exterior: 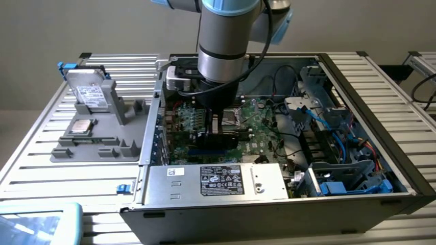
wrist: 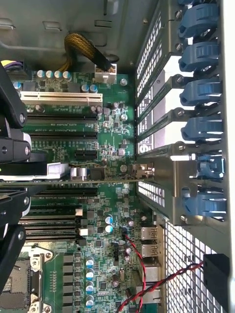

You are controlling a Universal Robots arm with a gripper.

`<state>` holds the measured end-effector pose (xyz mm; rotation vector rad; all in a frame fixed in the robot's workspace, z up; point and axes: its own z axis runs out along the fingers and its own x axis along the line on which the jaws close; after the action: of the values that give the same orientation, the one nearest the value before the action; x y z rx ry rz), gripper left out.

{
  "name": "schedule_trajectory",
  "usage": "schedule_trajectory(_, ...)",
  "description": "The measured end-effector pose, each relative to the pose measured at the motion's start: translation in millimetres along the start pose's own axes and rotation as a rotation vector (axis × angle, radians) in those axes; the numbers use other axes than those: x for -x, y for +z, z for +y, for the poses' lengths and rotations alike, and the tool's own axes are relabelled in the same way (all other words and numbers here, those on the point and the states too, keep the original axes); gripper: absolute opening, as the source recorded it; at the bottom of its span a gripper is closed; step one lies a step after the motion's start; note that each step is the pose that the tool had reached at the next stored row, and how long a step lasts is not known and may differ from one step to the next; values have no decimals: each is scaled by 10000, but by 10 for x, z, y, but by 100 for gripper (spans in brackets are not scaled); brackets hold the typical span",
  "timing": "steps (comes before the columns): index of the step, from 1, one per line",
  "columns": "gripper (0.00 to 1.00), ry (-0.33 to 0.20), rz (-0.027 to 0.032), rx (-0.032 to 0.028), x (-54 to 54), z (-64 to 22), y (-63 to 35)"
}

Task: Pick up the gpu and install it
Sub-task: 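Insert the gpu into the slot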

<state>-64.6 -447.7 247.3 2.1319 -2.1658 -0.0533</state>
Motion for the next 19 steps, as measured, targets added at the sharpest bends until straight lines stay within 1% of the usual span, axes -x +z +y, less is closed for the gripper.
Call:
schedule_trajectory(15,27,10,0,1,-7,2,5)
schedule_trajectory(19,27,10,7,1,-8,2,10)
